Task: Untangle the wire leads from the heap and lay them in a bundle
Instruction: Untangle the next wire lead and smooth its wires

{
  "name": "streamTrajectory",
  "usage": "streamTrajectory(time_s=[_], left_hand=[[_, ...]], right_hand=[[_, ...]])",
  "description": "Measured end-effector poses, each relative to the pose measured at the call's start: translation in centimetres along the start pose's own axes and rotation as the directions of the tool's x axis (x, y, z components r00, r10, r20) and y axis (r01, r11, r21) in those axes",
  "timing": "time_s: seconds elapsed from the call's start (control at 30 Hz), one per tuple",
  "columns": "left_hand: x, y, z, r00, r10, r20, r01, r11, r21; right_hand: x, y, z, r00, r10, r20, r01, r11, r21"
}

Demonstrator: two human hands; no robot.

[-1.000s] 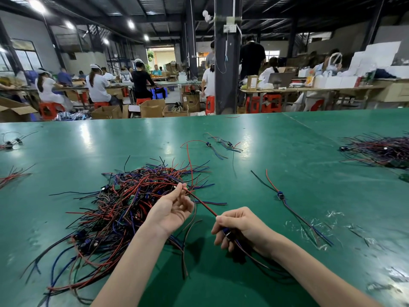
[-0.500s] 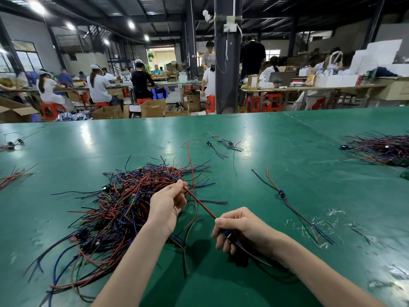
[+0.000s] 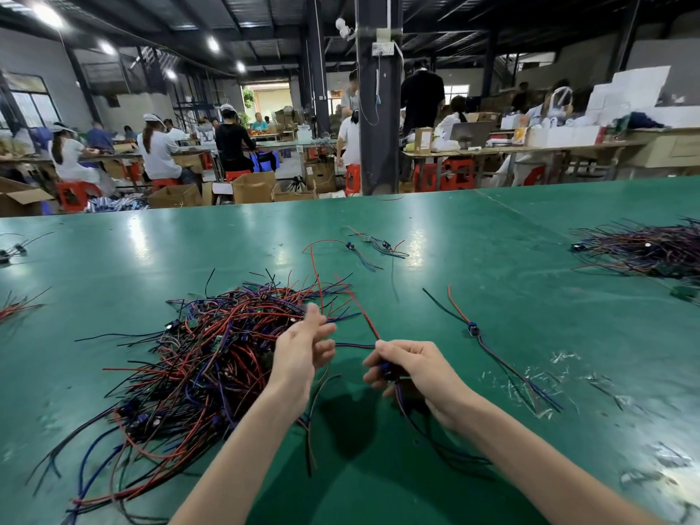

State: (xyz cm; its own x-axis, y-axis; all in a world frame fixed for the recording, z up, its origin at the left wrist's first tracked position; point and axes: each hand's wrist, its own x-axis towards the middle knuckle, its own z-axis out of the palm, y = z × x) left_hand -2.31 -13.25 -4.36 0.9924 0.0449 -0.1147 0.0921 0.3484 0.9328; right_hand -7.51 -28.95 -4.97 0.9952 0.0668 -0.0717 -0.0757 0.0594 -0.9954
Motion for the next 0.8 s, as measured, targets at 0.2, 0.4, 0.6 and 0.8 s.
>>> streamTrajectory(time_s=[0.2,0.4,0.6,0.8], left_hand=[[-2.2,-2.3,1.8,0.951,-0.056,0.305,-0.001,0.983,0.184],[-3.7,-3.4,2.8,0.901,-0.120,0.416,0.092,0.992,0.088],[-3.4,-3.1,2.7,0.958,-0.031,0.285,0.009,0.997,0.079],[-2.5,-3.2,2.0,0.991,0.016,0.136,-0.030,0.995,0.100]], right_hand=[[0.5,-0.4,-0.4,0.990,-0.058,-0.131,0.071,0.993,0.098],[0.5,-0.7,-0.7,0.998,0.038,-0.046,-0.025,0.968,0.249],[0.7,-0.4,-0.4,0.999,0.047,0.006,-0.046,0.955,0.293],[0.7,0.0,-0.4,0.997,0.071,0.021,-0.073,0.985,0.159]])
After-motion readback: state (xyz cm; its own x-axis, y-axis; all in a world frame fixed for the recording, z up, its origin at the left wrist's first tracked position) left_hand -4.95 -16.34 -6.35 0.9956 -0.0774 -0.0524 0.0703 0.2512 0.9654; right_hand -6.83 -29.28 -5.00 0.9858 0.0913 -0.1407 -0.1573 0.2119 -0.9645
